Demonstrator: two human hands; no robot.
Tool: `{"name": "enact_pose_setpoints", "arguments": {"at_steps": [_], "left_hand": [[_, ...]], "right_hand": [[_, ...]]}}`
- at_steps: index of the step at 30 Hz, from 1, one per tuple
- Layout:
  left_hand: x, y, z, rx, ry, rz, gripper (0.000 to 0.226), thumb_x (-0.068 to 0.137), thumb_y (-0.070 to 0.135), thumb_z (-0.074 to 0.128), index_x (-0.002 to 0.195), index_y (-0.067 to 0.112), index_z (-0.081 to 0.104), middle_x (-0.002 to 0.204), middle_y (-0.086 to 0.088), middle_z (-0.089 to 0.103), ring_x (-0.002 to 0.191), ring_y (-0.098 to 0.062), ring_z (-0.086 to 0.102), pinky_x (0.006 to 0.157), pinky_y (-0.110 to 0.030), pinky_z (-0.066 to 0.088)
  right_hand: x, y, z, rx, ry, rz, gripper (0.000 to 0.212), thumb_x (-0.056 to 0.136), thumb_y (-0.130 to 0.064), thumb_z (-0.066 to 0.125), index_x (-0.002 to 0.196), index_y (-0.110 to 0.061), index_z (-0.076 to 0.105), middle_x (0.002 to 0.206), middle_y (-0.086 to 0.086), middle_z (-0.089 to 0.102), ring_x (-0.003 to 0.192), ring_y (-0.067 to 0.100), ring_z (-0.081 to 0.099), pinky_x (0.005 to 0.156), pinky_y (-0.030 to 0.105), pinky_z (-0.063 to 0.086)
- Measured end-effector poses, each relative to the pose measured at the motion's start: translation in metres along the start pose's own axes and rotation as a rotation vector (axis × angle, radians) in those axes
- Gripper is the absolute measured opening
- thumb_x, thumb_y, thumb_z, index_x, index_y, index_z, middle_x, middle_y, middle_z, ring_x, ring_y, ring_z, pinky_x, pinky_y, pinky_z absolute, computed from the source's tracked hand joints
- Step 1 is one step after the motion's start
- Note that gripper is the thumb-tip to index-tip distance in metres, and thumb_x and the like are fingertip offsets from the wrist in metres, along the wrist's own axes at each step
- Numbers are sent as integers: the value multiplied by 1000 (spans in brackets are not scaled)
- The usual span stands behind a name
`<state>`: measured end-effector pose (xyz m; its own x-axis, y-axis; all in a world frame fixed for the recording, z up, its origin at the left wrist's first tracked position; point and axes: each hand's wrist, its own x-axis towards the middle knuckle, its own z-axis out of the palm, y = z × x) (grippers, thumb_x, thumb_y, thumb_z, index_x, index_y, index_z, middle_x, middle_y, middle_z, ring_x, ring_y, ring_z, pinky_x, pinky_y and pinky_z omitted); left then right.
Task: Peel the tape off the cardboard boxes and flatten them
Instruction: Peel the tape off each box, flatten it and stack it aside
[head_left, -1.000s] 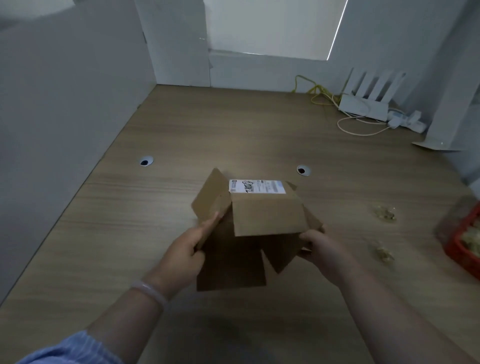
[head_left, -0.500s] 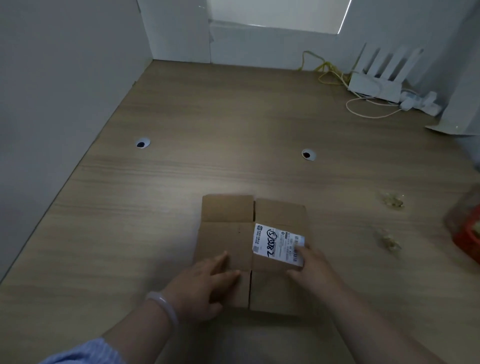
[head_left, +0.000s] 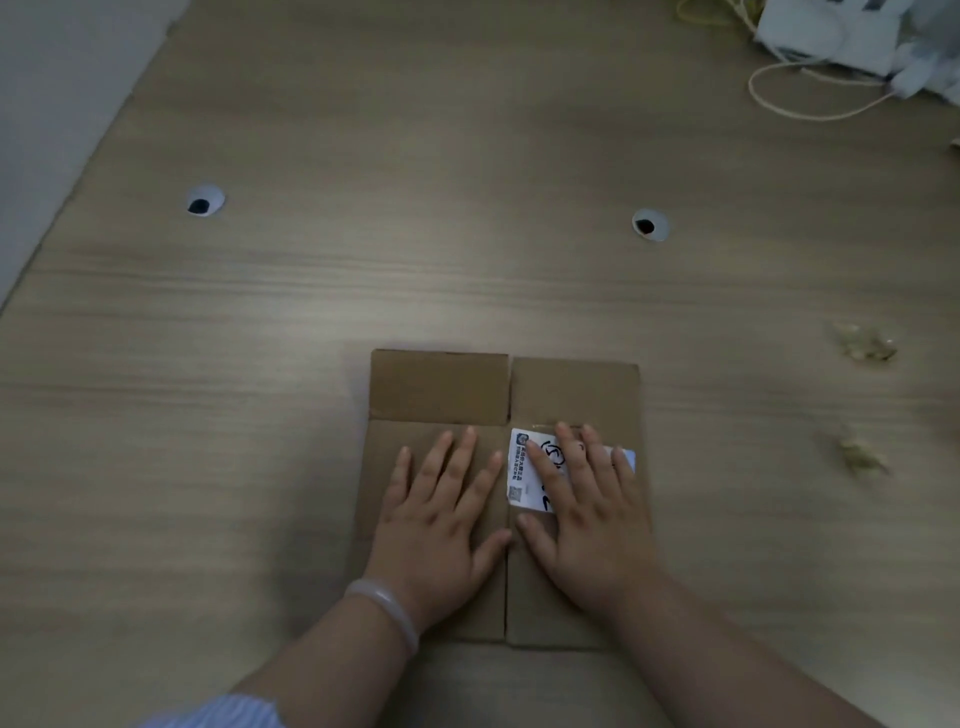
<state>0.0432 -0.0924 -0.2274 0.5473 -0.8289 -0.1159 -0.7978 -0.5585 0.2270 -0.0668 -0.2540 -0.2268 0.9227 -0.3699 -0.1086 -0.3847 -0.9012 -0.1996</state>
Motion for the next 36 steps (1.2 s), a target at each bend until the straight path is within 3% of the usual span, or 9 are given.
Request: {"name": "enact_pose_setpoints", "arguments": {"at_steps": [9, 16, 21, 24, 27, 32, 34, 36], "left_hand": [[3, -3, 7, 39, 9, 12, 73, 85, 66, 40, 147, 29, 34, 157, -5, 23, 145, -23, 20, 111, -60, 19], [0, -12, 1, 1, -1, -10, 60, 90, 51, 36, 146, 28, 36, 156, 0, 26, 144, -18, 24, 114, -50, 16], [-17, -33, 0, 27, -20, -192, 74, 89, 62, 28, 148, 19, 31, 156, -3, 24, 143, -19, 19, 114, -40, 15], [-22, -35, -1, 42, -41, -256, 79, 90, 67, 11, 149, 17, 27, 156, -9, 23, 143, -22, 18, 113, -41, 14], [-20, -34, 1, 28, -41, -261, 79, 90, 68, 8, 148, 17, 26, 155, -11, 25, 142, -23, 19, 112, -42, 17], [-22, -34, -10, -57, 2, -348, 83, 78, 73, 30, 148, 27, 31, 158, -2, 20, 142, -23, 20, 113, -42, 23], [-27, -29, -20, -70, 35, -495, 82, 77, 69, 50, 146, 27, 34, 151, -3, 31, 135, -26, 30, 109, -40, 29], [-32, -25, -27, -94, 48, -648, 86, 74, 63, 64, 145, 24, 35, 138, -7, 42, 125, -29, 39, 102, -40, 37]], "right_hand": [[2, 3, 10, -17, 40, -7, 68, 86, -57, 43, 147, -29, 32, 155, 5, 27, 145, 26, 19, 115, 50, 19], [-1, 15, 5, 19, -17, -41, 62, 92, -42, 36, 148, -16, 31, 157, 4, 23, 145, 24, 20, 116, 44, 14], [-20, 37, -3, -111, -57, 99, 77, 91, -60, 27, 150, -10, 24, 157, 7, 20, 146, 21, 15, 115, 45, 16], [-32, 41, -4, -145, -86, 152, 77, 92, -61, 19, 150, -10, 18, 158, 6, 18, 146, 20, 16, 114, 47, 15], [-31, 40, -2, -106, -103, 182, 75, 94, -61, 13, 150, -11, 18, 157, 6, 19, 145, 20, 17, 114, 48, 13], [-33, 51, -9, -46, -72, 156, 79, 88, -60, 26, 150, -12, 21, 158, 6, 17, 143, 16, 8, 115, 42, 4], [-40, 53, -17, 35, -86, 302, 86, 86, -68, 29, 152, -17, 10, 160, 3, 7, 144, 17, 2, 117, 36, 1], [-48, 52, -24, 91, -90, 465, 86, 83, -71, 39, 151, -23, 15, 156, 3, 12, 143, 21, 9, 117, 36, 8]]}}
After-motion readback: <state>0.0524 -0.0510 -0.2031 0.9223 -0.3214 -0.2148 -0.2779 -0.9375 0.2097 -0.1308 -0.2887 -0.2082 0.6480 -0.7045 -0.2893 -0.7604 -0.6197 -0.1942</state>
